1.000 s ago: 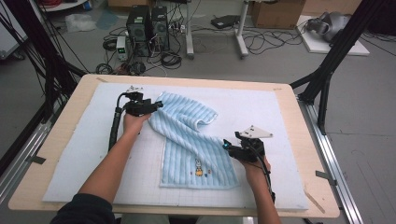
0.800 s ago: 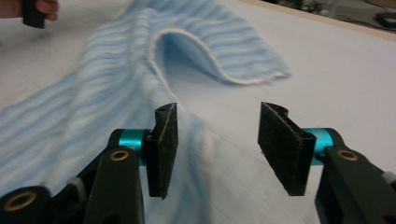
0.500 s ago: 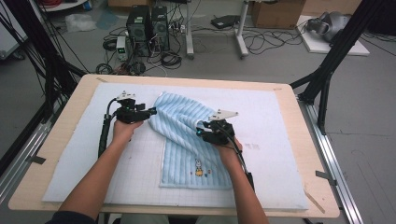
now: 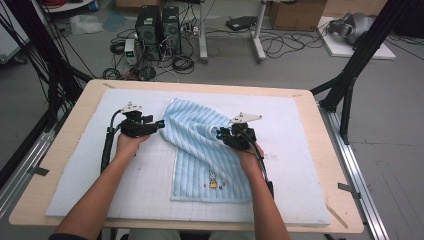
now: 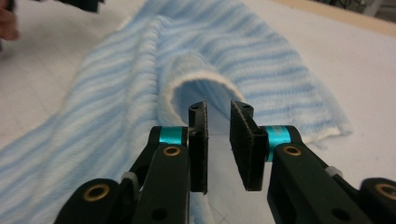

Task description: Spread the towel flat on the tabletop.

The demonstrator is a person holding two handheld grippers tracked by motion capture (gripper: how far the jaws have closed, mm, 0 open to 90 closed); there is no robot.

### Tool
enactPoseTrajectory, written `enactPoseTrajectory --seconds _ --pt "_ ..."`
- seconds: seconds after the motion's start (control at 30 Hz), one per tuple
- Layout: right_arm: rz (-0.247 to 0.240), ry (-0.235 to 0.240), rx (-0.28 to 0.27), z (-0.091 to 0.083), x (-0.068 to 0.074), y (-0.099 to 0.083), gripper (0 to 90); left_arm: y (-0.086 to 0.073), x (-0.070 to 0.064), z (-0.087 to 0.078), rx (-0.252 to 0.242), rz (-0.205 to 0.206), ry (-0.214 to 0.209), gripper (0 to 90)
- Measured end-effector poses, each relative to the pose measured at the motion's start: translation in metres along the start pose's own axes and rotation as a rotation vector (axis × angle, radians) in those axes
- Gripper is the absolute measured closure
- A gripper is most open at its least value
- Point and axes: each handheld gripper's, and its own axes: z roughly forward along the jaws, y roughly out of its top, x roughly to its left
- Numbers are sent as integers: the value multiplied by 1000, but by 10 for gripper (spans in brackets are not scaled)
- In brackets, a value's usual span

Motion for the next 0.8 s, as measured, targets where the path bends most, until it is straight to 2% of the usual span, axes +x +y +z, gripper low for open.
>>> enactPoseTrajectory --seconds 0.03,0.07,0.13,0.2,0.23,0.27,0.3,0.33,0.37,0.4,0.43,0.6,0.63,0.67,0.7,0.73,0.77,0.8 --pt "0 0 0 0 0 0 721 0 -1 0 -2 2 -4 379" --pt "-18 32 -8 -1 4 2 662 -1 -1 -1 -3 7 -6 379" --pt "-22 42 6 1 6 1 648 -1 -3 -2 -3 14 -7 379" --pt "-33 47 54 11 8 -1 606 -2 -5 -3 -2 20 -9 379" --pt "-25 37 98 22 6 -3 606 -2 -6 -4 2 26 -10 378" --pt "-25 37 98 22 6 -3 606 -3 -7 -5 3 25 -12 378" --pt "-37 -2 137 29 4 -3 790 -3 -8 -6 10 29 -16 374" --pt "-37 -2 137 29 4 -3 790 -3 -9 -6 16 31 -20 374" --pt "-77 -49 167 33 1 -2 877 -3 -9 -7 21 36 -23 374" --pt "-77 -49 167 33 1 -2 877 -3 -10 -8 20 41 -25 374" --pt "-70 -70 164 34 -2 -2 878 -2 -12 -9 17 44 -25 374" --pt "-28 -241 152 30 -24 -4 879 -5 -19 -9 25 58 -36 378" --pt "-16 -314 153 27 -31 -6 881 -7 -21 -8 36 61 -41 378" --pt "-16 -314 153 27 -31 -6 881 -9 -22 -7 48 66 -43 378" --pt "-13 -354 153 26 -34 -7 881 -11 -24 -6 55 73 -42 378" --pt "6 -443 160 24 -39 -9 881 -13 -26 -6 64 77 -41 380" --pt "6 -443 160 24 -39 -9 881 -15 -29 -5 72 84 -45 380" --pt "17 -488 166 23 -41 -10 879 -17 -31 -5 82 89 -48 381"
